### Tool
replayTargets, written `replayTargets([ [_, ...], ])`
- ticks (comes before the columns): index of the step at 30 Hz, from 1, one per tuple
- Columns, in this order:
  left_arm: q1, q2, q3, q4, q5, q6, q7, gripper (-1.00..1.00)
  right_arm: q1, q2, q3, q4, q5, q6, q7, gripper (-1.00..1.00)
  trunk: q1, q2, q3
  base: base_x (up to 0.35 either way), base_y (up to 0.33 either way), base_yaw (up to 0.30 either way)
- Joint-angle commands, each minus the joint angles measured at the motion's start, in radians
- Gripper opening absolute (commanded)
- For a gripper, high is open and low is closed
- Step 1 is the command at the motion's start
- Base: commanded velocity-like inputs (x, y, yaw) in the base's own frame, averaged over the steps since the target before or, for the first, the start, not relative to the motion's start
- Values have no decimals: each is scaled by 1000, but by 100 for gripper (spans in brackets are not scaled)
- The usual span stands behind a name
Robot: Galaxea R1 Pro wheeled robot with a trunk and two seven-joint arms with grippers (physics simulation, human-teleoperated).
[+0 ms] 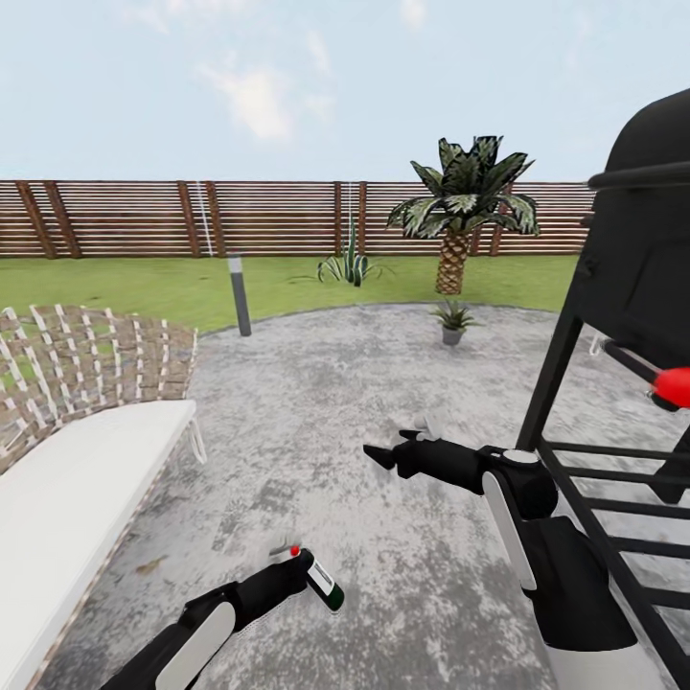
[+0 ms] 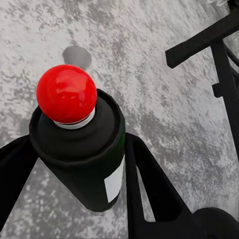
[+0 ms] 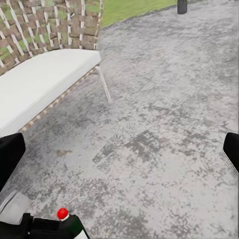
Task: Pick up the pesticide atomizer in the garden and spray insectifuge to fully cover both potted plants in the garden.
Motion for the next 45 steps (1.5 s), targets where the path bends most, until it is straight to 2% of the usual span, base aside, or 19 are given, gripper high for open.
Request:
replayTargets([
  [1, -1, 1, -2, -1, 8, 3, 0, -100, -1, -1, 0, -1, -7, 7, -3, 100, 0, 0, -1, 338, 0, 0],
  [45, -1, 1, -2, 7, 9, 4, -1, -100, -1, 0, -2, -1, -7, 6, -5, 100, 0, 0, -1, 338, 0, 0],
])
